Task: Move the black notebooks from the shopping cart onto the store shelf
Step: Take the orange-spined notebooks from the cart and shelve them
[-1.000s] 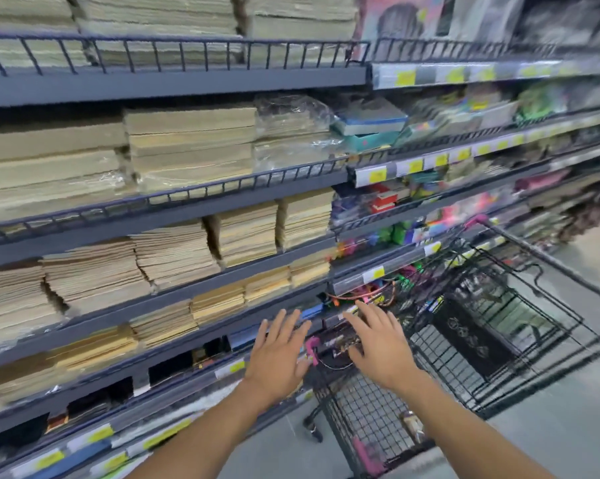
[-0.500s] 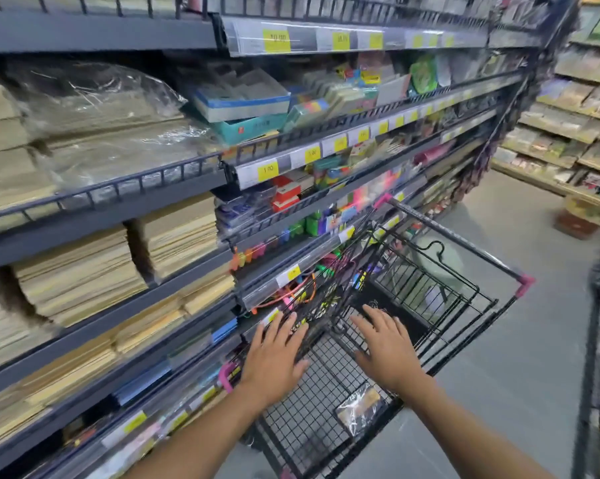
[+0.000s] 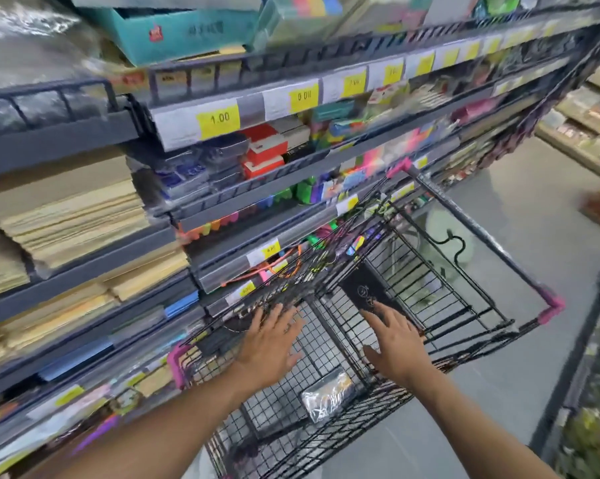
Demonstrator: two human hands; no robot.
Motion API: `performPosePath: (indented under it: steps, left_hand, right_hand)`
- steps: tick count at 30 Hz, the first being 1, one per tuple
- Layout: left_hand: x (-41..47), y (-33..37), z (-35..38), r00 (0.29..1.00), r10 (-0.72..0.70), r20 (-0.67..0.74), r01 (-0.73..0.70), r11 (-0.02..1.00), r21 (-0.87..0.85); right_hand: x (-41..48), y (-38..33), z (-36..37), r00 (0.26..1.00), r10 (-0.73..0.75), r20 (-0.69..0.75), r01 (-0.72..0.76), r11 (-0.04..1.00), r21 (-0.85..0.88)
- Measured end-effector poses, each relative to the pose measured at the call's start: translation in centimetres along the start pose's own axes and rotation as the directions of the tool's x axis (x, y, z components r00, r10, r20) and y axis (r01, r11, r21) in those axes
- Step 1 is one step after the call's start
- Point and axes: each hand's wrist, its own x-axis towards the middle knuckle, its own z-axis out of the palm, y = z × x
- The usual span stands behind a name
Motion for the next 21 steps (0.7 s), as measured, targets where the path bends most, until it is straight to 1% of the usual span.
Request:
performPosePath:
  steps: [4,6,9,12,16,19,21]
  left_hand:
    - [2.3,0.4,2.4,0.995,-0.101,0.024,0.102,0.994,-0.035]
    - [3.0,1.0,3.6,0.986,-0.164,0.03,0.165,0.985,-0.041]
    - [4.1,2.3,6.0,0.969,-0.235,0.082,0.24,0.969,-0.059]
    - [5.5,3.5,9.8,0.939,-0.286,0.191,0.302,0.952,-0.056]
    - [7.5,4.9,14.9,0.899,-0.284,0.334,0.326,0.942,-0.078]
    - [9.5,5.7,18.3,0.861,-0.296,0.415,0.37,0.923,-0.109]
    - [10.8,5.8,21.1,0.848,-0.312,0.429,0.404,0.904,-0.14]
  right_hand:
    - [4.0,2.2,2.4,0.987,-0.101,0.125,0.102,0.995,-0.001]
    - [6.0,3.3,3.8,0.97,-0.16,0.184,0.164,0.986,-0.009]
    - [8.5,5.0,6.3,0.937,-0.233,0.262,0.246,0.969,-0.017]
    - [10.7,6.7,8.9,0.913,-0.233,0.334,0.255,0.967,-0.024]
    - [12.9,8.6,12.4,0.89,-0.239,0.389,0.252,0.968,0.017]
    - [14.6,9.9,15.4,0.876,-0.236,0.42,0.257,0.966,0.008]
    - [15.9,10.7,17.6,0.865,-0.233,0.444,0.263,0.965,-0.005]
